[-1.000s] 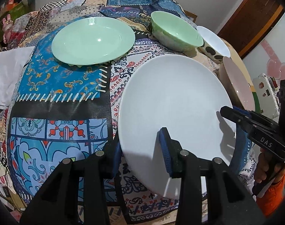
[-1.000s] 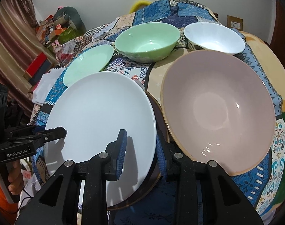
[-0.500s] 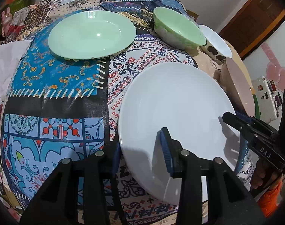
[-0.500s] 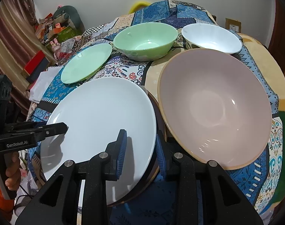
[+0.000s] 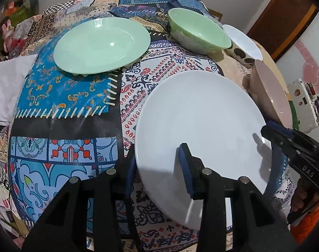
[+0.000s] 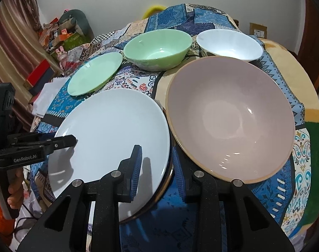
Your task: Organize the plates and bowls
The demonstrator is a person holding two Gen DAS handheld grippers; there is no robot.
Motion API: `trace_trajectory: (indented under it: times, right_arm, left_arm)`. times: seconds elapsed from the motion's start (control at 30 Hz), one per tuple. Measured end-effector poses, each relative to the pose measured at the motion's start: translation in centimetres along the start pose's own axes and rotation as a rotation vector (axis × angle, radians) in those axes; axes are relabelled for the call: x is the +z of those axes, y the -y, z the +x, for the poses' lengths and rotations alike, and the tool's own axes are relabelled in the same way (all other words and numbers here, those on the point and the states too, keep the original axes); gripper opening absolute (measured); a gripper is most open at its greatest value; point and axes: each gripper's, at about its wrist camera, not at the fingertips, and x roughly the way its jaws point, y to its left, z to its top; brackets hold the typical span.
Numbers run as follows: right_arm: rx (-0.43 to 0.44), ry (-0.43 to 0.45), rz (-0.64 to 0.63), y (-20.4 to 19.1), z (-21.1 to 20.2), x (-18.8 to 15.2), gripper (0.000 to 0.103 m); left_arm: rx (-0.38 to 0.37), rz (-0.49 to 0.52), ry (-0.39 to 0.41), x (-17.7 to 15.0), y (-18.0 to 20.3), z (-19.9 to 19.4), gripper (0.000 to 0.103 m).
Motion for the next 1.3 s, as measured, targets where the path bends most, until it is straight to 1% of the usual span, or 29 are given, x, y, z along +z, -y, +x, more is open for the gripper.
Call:
trace_trajectory:
  times: [0.13,0.23,0.3,0.43,0.47,0.53,0.6,0.63,0.67,0.73,0.8,0.87,0.9,0.97,1.03,1.1,1.3]
  right_arm:
    - [-0.003,0.013,-0.004,0.0,-0.7,-0.1,0.027]
    - [0.002,0.031,-0.015,-0.4,-1.4,0.2,0.027]
    - [-0.010,0.051,-0.031,-0.9,-1.9,0.4,0.027]
    - [0.011,0.090,-0.052,-1.9,-2.8,1.6,0.027]
    - [0.014,0.097,-0.059,-2.1,-2.9,1.8,0.027]
    - [0.022,0.113,-0.072,-2.7,-3.0,2.6,0.028]
    - [0.028,0.124,-0.082,-3.2,-2.9,3.2,0.030]
    - [0.029,0.129,-0.088,-3.5,-2.8,3.6,0.031]
    - [0.029,0.133,-0.094,-3.8,-2.6,4.1,0.034]
    - [0.033,0.141,-0.097,-4.2,-2.1,4.8,0.039]
    - [0.044,0.144,-0.099,-4.8,-1.6,5.6,0.052]
    - [0.049,0.143,-0.092,-5.1,-0.8,6.6,0.054]
    - [0.059,0.137,-0.094,-5.3,-0.2,7.1,0.054]
    - [0.065,0.125,-0.097,-5.8,0.6,7.8,0.054]
    - [0.068,0.106,-0.113,-6.6,1.9,8.7,0.054]
    - [0.060,0.089,-0.136,-7.4,3.0,9.3,0.054]
    - [0.058,0.025,-0.189,-9.0,6.7,11.1,0.054]
  left_arm:
    - [0.005,0.007,0.021,0.0,0.0,-0.7,0.039]
    - [0.015,0.027,0.064,0.1,0.1,-2.2,0.039]
    - [0.029,0.042,0.092,0.3,0.2,-3.3,0.039]
    - [0.047,0.043,0.137,0.8,-0.3,-5.1,0.040]
    - [0.053,0.039,0.152,1.0,-0.6,-5.7,0.041]
    - [0.067,0.030,0.181,1.4,-1.1,-6.8,0.047]
    - [0.090,0.022,0.218,1.9,-1.8,-7.9,0.054]
    - [0.103,0.019,0.233,2.2,-2.1,-8.4,0.056]
    - [0.112,0.016,0.241,2.5,-2.4,-8.7,0.059]
    - [0.128,0.007,0.254,3.1,-3.3,-9.3,0.060]
    - [0.149,-0.006,0.255,3.8,-4.4,-9.6,0.061]
    - [0.172,-0.026,0.248,4.6,-5.7,-9.6,0.063]
    - [0.183,-0.036,0.244,5.0,-6.4,-9.5,0.071]
    - [0.202,-0.051,0.246,5.5,-7.6,-9.1,0.082]
    - [0.218,-0.062,0.242,6.1,-8.7,-8.5,0.083]
    - [0.224,-0.064,0.218,6.9,-9.9,-7.7,0.083]
    - [0.245,-0.076,0.177,9.4,-13.0,-4.5,0.083]
